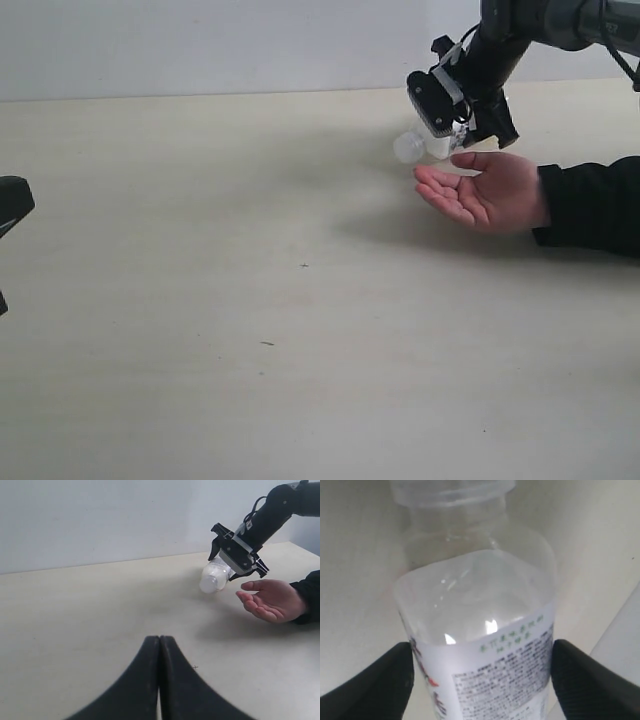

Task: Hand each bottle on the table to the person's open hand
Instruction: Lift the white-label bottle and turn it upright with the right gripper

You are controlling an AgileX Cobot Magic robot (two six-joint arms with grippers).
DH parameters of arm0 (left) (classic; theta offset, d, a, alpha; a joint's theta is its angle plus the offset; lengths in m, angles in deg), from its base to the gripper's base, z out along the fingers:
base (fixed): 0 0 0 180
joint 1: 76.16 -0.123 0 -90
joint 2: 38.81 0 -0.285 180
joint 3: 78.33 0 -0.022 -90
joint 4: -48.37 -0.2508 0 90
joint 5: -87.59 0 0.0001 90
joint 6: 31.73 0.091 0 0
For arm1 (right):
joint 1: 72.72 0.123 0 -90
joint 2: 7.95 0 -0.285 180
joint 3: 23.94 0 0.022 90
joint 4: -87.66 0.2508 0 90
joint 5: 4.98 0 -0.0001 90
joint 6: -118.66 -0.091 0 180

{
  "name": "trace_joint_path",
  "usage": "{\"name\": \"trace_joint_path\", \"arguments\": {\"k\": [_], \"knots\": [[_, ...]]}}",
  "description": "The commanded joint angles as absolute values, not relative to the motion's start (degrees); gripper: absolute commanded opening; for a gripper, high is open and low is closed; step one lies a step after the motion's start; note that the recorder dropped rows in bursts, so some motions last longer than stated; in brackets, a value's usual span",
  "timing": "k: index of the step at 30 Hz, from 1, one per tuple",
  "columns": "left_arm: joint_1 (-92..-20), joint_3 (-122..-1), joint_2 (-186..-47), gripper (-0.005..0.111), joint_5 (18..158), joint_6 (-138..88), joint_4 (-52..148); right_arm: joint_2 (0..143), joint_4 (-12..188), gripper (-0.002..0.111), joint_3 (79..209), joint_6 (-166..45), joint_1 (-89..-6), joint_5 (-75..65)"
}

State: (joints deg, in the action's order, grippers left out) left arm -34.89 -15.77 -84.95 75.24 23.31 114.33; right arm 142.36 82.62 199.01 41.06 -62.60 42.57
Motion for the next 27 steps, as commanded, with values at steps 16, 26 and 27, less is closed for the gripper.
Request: {"name": "trace_joint_path", "arguments": {"k": [16,26,27], "knots": [[-35.1,-15.6,-84.6,0.000,75.2,23.5,114.3,141.7,76.3,0.000,199.2,38.0,-62.7,40.3],[-35.1,-15.6,-84.6,0.000,75.2,23.5,114.3,132.8,76.1,0.000,199.2,16.4,-61.5,47.3],[-35.1,-15.6,-84.6,0.000,75.2,23.5,114.3,131.4,76.3,0.000,199.2,12.1,-60.9,48.9]]}}
